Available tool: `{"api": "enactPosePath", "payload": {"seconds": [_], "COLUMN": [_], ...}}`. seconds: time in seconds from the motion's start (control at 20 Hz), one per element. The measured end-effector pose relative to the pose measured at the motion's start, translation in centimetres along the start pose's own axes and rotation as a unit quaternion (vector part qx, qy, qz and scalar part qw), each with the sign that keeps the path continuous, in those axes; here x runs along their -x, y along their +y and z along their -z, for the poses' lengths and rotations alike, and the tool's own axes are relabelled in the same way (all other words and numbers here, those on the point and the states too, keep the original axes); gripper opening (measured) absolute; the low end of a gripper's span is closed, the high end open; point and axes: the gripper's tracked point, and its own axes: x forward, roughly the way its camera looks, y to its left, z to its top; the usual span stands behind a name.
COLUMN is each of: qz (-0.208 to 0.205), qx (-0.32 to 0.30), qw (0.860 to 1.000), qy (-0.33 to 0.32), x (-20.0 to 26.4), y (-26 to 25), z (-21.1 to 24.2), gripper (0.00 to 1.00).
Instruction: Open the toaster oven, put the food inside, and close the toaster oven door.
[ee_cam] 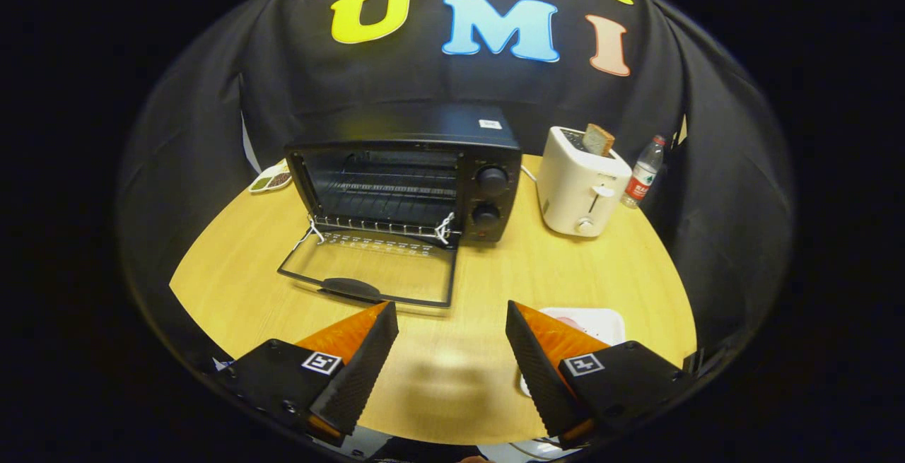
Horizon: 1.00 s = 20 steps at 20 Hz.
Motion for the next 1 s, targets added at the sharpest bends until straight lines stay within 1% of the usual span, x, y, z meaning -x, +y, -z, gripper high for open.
{"api": "enactPosePath", "payload": {"seconds": [0.15, 0.25, 0.35, 0.45, 0.6, 0.8, 0.95, 1.0], "qz": [0.002, 0.007, 0.009, 0.011, 0.005, -0.012, -0.035, -0.032], "qx": [0.008, -0.006, -0.032, -0.044, -0.053, -0.049, -0.056, -0.051], "qw": [1.000, 1.000, 0.999, 0.999, 0.997, 0.994, 0.988, 0.986], "qy": [-0.006, -0.011, -0.003, 0.025, 0.062, 0.100, 0.142, 0.153], "x": [1.9, 2.4, 2.0, 1.1, -0.8, -3.6, -4.7, -5.1], "y": [-3.3, -5.6, -7.7, -9.8, -12.6, -15.2, -16.5, -17.4], "z": [-0.7, -1.1, -0.5, 0.7, 1.8, 2.8, 4.8, 5.5], "gripper": [0.98, 0.98, 0.98, 0.98, 0.98, 0.98, 0.97, 0.97]}}
